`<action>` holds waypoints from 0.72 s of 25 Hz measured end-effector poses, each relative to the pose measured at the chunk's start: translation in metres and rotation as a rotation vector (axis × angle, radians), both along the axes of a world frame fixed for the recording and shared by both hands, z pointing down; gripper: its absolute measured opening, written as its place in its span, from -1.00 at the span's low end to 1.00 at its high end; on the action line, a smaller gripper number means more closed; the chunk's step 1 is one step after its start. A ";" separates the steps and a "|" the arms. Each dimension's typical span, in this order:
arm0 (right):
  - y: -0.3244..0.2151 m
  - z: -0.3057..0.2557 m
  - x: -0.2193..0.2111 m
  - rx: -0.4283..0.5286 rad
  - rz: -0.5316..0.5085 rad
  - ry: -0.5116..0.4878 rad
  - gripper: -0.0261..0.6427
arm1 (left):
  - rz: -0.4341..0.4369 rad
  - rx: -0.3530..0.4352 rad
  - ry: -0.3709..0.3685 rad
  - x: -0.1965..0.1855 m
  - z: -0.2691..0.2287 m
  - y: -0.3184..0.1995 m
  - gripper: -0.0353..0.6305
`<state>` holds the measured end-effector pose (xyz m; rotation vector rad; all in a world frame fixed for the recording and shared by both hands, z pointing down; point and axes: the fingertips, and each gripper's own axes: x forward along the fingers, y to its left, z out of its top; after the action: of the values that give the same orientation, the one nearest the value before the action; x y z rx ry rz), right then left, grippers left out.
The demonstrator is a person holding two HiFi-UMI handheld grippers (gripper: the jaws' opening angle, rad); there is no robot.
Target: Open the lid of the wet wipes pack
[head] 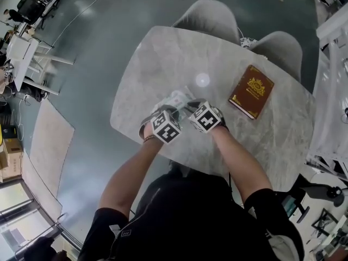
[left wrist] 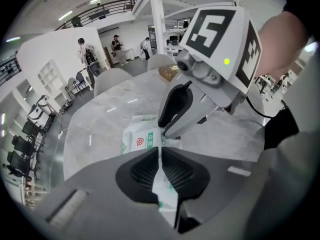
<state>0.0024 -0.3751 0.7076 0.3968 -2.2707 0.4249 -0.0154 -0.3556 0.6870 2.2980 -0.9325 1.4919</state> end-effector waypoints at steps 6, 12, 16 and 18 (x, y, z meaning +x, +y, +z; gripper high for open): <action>0.001 0.009 -0.001 0.020 0.001 -0.022 -0.64 | -0.024 -0.009 0.019 -0.004 0.003 0.001 -0.82; 0.000 0.010 -0.002 0.013 0.007 -0.025 -0.64 | -0.026 -0.019 0.023 -0.004 0.004 0.002 -0.82; 0.000 0.013 0.000 0.014 0.008 -0.015 -0.64 | 0.003 -0.017 -0.008 -0.002 0.011 0.001 -0.82; -0.001 0.012 -0.001 0.010 0.015 -0.018 -0.64 | 0.036 -0.022 -0.031 0.001 0.016 0.002 -0.81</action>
<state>0.0016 -0.3765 0.7200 0.4171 -2.2898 0.4265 -0.0145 -0.3540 0.7030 2.2942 -0.8831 1.5481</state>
